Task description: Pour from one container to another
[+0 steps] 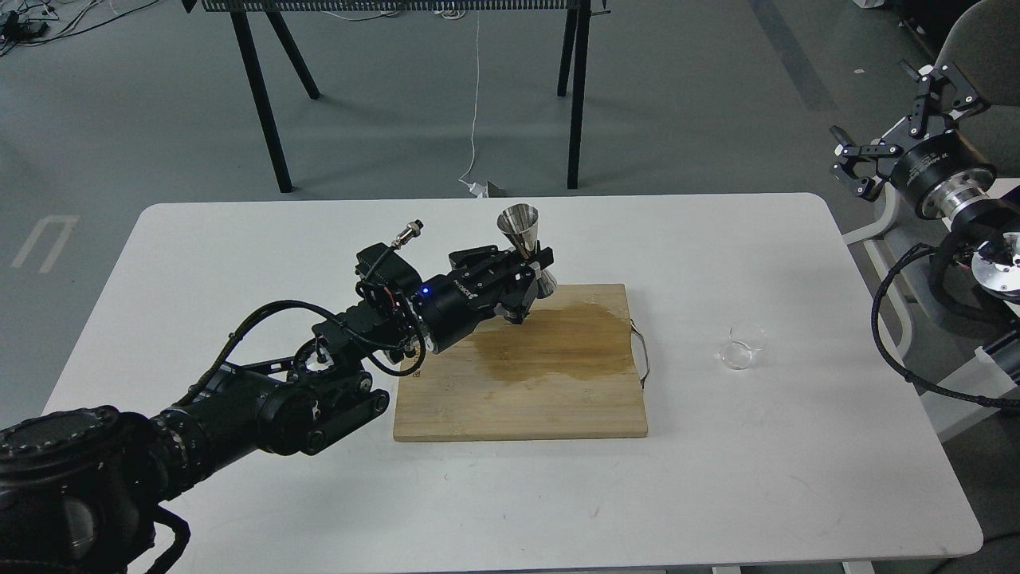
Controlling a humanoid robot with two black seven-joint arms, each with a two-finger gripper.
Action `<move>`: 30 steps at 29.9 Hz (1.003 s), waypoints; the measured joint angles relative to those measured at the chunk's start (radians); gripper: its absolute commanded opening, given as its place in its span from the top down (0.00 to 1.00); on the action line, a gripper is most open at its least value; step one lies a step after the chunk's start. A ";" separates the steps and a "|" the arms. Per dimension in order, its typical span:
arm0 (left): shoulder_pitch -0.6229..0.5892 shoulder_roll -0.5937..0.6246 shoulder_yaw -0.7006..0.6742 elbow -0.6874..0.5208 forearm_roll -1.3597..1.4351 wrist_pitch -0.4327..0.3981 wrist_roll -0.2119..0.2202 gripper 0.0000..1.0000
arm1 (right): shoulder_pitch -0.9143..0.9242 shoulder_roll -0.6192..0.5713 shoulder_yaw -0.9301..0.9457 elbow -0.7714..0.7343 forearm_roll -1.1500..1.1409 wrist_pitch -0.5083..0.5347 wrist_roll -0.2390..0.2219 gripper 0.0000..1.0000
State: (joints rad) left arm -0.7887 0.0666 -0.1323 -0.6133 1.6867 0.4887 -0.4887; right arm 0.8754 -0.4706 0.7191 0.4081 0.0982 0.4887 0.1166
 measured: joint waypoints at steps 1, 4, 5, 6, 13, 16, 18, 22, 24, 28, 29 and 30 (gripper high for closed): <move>0.000 -0.010 0.009 0.020 -0.001 0.000 0.000 0.83 | 0.000 0.001 0.001 -0.001 0.000 0.000 0.000 0.01; 0.000 -0.034 0.018 0.059 -0.002 0.000 0.000 0.83 | 0.000 0.005 0.002 -0.001 0.000 0.000 0.000 0.01; 0.000 -0.041 0.019 0.066 -0.002 0.000 0.000 0.83 | 0.000 0.005 0.002 -0.001 0.000 0.000 0.000 0.01; 0.000 -0.048 0.020 0.069 -0.002 0.000 0.000 0.83 | 0.000 0.005 0.002 -0.002 0.000 0.000 0.000 0.01; 0.015 -0.067 0.020 0.094 -0.001 0.000 0.000 0.84 | -0.001 0.002 0.000 -0.002 0.000 0.000 0.000 0.01; 0.022 -0.066 0.020 0.153 -0.001 0.000 0.000 0.84 | -0.001 0.001 0.000 -0.003 0.000 0.000 0.001 0.01; 0.028 -0.067 0.020 0.196 -0.005 0.000 0.000 0.84 | -0.001 0.001 0.000 -0.003 0.000 0.000 0.001 0.01; 0.032 -0.067 0.019 0.236 -0.011 0.000 0.000 0.84 | -0.002 0.002 0.000 -0.005 0.000 0.000 0.001 0.01; 0.041 -0.067 0.019 0.238 -0.011 0.000 0.000 0.84 | -0.003 0.003 0.001 -0.005 0.000 0.000 0.001 0.01; 0.055 -0.067 0.019 0.233 -0.011 0.000 0.000 0.84 | -0.004 0.004 0.002 -0.005 0.000 0.000 0.001 0.01; 0.056 -0.067 0.019 0.232 -0.011 0.000 0.000 0.84 | -0.004 0.004 0.002 -0.005 0.000 0.000 0.001 0.01; 0.056 -0.067 0.019 0.232 -0.012 0.000 0.000 0.84 | -0.005 0.004 0.002 -0.007 0.000 0.000 0.001 0.01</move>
State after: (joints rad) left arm -0.7322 -0.0002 -0.1135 -0.3815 1.6752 0.4887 -0.4887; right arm 0.8706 -0.4668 0.7208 0.4011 0.0982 0.4887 0.1179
